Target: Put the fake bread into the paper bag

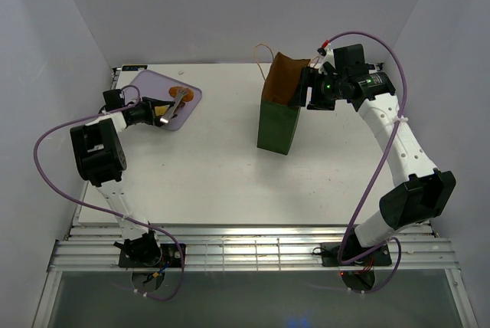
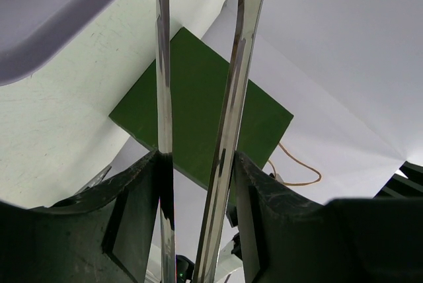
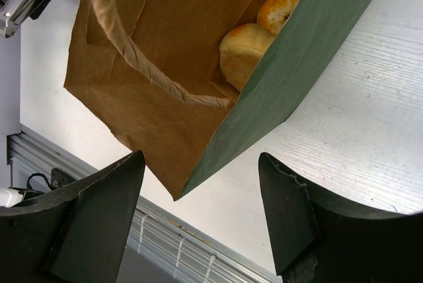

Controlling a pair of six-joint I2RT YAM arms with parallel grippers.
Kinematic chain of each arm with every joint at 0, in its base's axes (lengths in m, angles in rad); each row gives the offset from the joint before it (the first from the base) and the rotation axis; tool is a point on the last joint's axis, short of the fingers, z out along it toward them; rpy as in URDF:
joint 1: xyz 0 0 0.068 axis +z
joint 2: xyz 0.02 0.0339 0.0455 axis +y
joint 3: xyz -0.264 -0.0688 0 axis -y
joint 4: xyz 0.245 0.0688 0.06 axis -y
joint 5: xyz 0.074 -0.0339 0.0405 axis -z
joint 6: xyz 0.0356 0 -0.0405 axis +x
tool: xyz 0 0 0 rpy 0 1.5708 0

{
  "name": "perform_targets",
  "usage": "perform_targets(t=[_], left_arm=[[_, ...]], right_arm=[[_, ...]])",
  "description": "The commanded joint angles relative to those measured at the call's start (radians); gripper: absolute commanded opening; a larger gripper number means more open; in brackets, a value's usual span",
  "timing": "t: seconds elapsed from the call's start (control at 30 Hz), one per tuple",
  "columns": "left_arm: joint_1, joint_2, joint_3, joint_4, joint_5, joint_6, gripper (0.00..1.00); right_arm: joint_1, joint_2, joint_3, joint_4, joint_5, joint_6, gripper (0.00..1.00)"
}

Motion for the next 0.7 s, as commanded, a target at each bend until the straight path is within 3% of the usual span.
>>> perform_targets(t=[0.0,0.67], left_arm=[[-0.006,-0.039,-0.001,0.015,0.035,-0.01,0.56],[-0.007,0.108,0.144,0.022,0.049,-0.054,0.56]], right_arm=[[-0.006,-0.028,0.0,0.023,-0.004,-0.023,0.75],[-0.016,-0.03,-0.005,0.023,-0.002,-0.032,0.76]])
